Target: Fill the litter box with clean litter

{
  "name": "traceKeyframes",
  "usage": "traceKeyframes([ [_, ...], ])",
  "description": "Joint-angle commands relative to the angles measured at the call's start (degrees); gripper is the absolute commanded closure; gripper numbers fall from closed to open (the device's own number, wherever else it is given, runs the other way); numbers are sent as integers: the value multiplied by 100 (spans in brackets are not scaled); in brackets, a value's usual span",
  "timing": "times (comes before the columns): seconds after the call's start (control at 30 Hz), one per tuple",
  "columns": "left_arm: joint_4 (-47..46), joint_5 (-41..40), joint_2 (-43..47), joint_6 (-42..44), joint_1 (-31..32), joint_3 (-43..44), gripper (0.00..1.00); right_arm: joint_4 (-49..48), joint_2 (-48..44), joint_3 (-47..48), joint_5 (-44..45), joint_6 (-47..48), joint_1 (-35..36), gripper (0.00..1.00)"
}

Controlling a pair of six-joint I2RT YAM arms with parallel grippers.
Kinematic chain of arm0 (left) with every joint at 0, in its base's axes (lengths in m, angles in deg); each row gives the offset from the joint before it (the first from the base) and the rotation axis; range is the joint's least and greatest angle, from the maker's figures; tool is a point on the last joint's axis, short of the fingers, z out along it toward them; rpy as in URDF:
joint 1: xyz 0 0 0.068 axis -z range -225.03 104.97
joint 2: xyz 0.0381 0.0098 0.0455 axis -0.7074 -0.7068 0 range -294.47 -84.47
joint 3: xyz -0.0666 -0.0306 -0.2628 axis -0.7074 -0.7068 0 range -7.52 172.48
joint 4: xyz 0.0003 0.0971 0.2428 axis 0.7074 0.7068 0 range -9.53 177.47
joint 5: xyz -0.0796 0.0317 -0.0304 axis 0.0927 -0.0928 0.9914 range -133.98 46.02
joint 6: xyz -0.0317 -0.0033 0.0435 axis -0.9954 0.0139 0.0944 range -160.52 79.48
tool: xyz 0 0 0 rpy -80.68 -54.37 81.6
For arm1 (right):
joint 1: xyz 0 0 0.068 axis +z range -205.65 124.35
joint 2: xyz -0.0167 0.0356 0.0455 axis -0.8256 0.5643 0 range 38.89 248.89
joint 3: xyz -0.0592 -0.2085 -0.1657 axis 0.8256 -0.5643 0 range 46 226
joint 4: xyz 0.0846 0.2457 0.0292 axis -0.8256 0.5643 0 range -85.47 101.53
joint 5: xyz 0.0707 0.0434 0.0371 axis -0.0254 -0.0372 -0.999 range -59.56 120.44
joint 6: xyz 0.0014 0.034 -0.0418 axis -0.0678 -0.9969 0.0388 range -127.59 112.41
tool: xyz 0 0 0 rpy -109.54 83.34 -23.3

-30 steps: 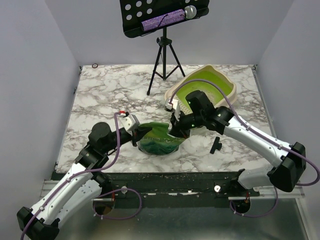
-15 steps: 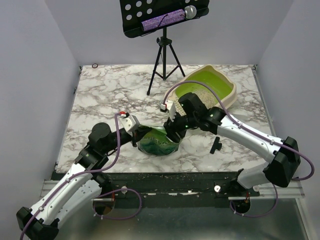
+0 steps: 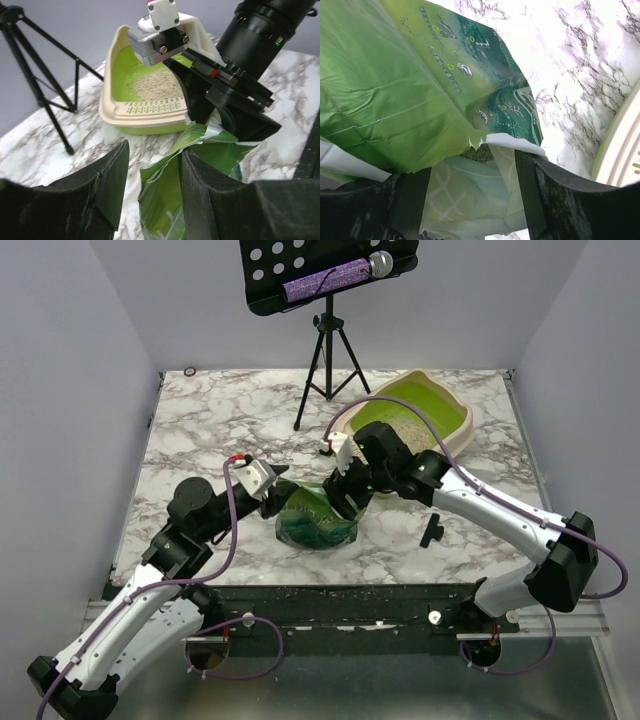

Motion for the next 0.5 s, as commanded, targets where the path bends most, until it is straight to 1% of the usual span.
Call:
traceKeyframes([
  [0.0, 268, -963, 275, 618, 41, -30, 48, -285, 365, 208, 129, -154, 187, 25],
  [0.2, 276, -1386, 645, 856, 41, -163, 50, -550, 515, 577, -188, -383, 354, 25],
  [0.37, 277, -1509, 672, 917, 41, -154, 51, -594, 558, 788, -486, -462, 398, 25],
  [0.47, 276, -1439, 663, 874, 41, -137, 51, -559, 646, 867, -452, -480, 459, 25],
])
